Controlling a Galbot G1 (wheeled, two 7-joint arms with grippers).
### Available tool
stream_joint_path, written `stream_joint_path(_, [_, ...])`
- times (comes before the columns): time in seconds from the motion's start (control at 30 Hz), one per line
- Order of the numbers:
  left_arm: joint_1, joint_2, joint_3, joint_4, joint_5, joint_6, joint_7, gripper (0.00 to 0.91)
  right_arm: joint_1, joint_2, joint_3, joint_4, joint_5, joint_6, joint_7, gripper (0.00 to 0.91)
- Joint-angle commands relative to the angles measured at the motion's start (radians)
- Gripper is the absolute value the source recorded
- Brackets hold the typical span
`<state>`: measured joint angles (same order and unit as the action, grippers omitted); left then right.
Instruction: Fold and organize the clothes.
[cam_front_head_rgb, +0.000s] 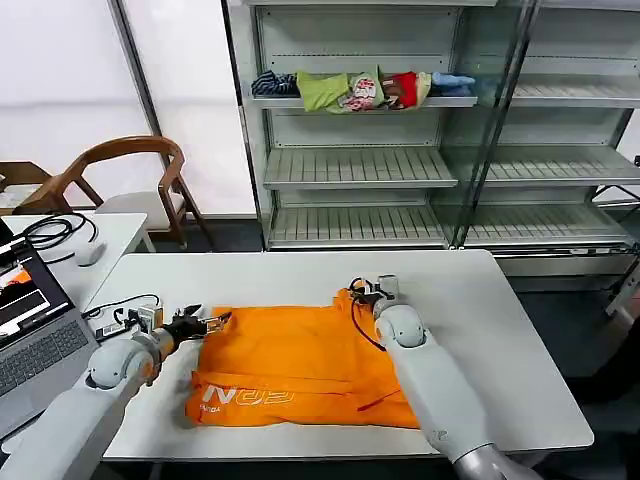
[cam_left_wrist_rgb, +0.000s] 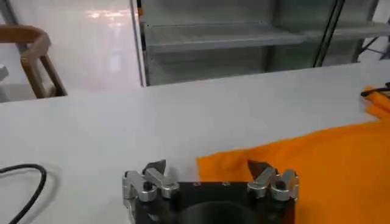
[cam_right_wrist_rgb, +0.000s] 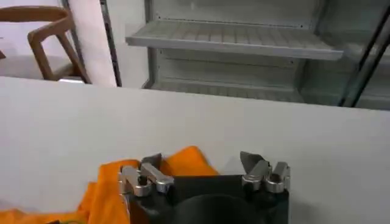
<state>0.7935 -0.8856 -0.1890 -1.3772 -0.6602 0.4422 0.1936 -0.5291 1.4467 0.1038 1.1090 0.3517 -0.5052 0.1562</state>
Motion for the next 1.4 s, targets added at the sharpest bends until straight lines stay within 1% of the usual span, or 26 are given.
stream_joint_path(0.03, [-0.007,0.000,0.003,0.014,0.002,0.001,0.008,0.907,0.009,0.009,-0.003,-0.028,-0.007,0.005,-0.007,0.907])
stream_joint_path(0.07, [-0.007,-0.001,0.003,0.015,0.002,0.000,0.007,0.907,0.009,0.010,-0.004,-0.028,-0.006,0.005,-0.007,0.907])
stream_joint_path(0.1, [-0.007,-0.001,0.002,0.015,0.002,0.000,0.007,0.907,0.009,0.013,-0.003,-0.030,-0.006,0.004,-0.007,0.816])
stream_joint_path(0.13, [-0.007,-0.001,0.002,0.016,0.002,0.000,0.007,0.554,0.010,0.013,-0.003,-0.031,-0.006,0.003,-0.006,0.262])
stream_joint_path(0.17, [-0.007,-0.001,0.003,0.016,0.003,0.001,0.007,0.151,0.010,0.014,-0.003,-0.031,-0.005,0.000,-0.006,0.000])
stream_joint_path(0.2, [-0.006,-0.001,0.003,0.016,0.005,0.001,0.008,0.151,0.010,0.015,-0.004,-0.031,-0.004,-0.002,-0.005,0.000])
stream_joint_path(0.23, [-0.006,-0.002,0.002,0.016,0.005,0.001,0.008,0.010,0.009,0.015,-0.005,-0.032,-0.004,-0.003,-0.006,0.000])
stream_joint_path(0.67, [0.007,-0.003,-0.003,0.003,0.004,-0.001,0.016,0.010,0.000,0.010,0.005,-0.014,0.026,-0.022,-0.009,0.000])
stream_joint_path(0.83, [0.015,-0.005,-0.004,-0.005,0.003,-0.002,0.018,0.020,-0.003,0.010,0.007,-0.011,0.026,-0.021,-0.011,0.000])
stream_joint_path(1.1, [0.028,-0.009,-0.011,-0.021,0.004,-0.003,0.024,0.010,-0.005,0.010,0.007,-0.004,0.024,-0.019,-0.015,0.000])
stream_joint_path(1.17, [0.029,-0.010,-0.015,-0.022,0.003,-0.006,0.027,0.010,-0.007,0.008,0.006,-0.001,0.020,-0.008,-0.019,0.000])
stream_joint_path(1.3, [0.032,-0.012,-0.028,-0.025,-0.001,-0.014,0.038,0.010,-0.010,-0.006,0.006,0.041,0.022,-0.005,-0.020,0.000])
stream_joint_path(1.4, [0.043,-0.008,-0.035,-0.039,-0.003,-0.018,0.039,0.010,-0.022,-0.031,-0.005,0.100,0.046,-0.017,-0.014,0.000])
